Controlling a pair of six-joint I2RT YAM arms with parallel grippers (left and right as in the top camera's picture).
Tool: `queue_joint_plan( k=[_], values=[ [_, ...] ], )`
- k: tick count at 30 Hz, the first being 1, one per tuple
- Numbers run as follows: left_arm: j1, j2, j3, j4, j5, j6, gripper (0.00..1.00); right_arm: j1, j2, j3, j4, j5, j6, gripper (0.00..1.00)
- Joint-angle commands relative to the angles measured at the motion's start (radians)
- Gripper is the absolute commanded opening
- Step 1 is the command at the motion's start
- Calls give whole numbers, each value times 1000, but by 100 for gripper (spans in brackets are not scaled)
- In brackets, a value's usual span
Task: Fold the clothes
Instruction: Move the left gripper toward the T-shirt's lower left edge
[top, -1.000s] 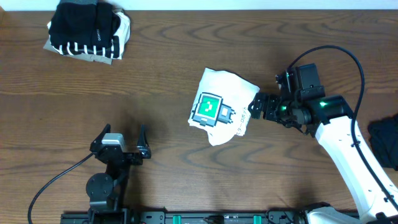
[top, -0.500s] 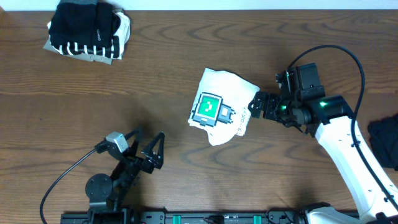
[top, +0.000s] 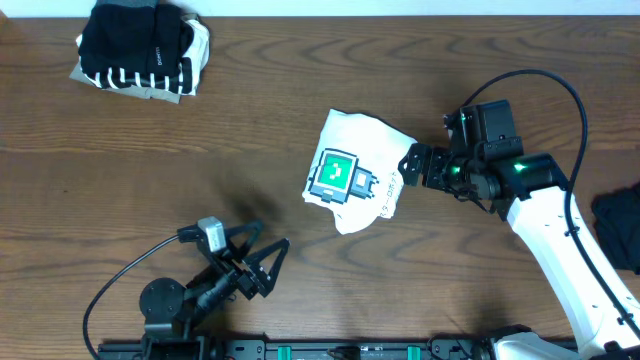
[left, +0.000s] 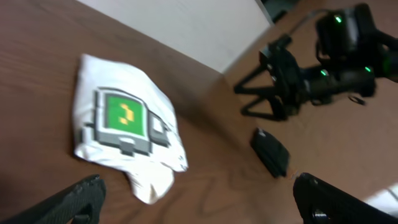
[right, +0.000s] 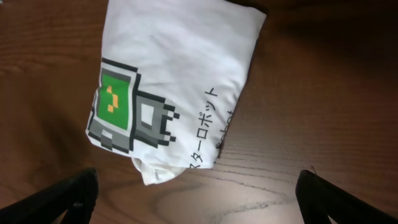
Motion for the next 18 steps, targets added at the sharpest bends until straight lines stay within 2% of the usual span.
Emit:
queue_joint_plan(
  k=[1,11,14,18],
  values=[
    [-38,0,-27,-37,10,-19,98,9,-10,8,6,3,-8,99],
    [-114,0,8,-48,-87,-18,98,9,-10,8,9,3,-8,99],
    [-148,0,61,-149,-155,25,98,9,-10,8,18,3,-8,99],
    [-209,0,172,-384,-318,133,98,10,-10,8,27,3,-8,99]
  ],
)
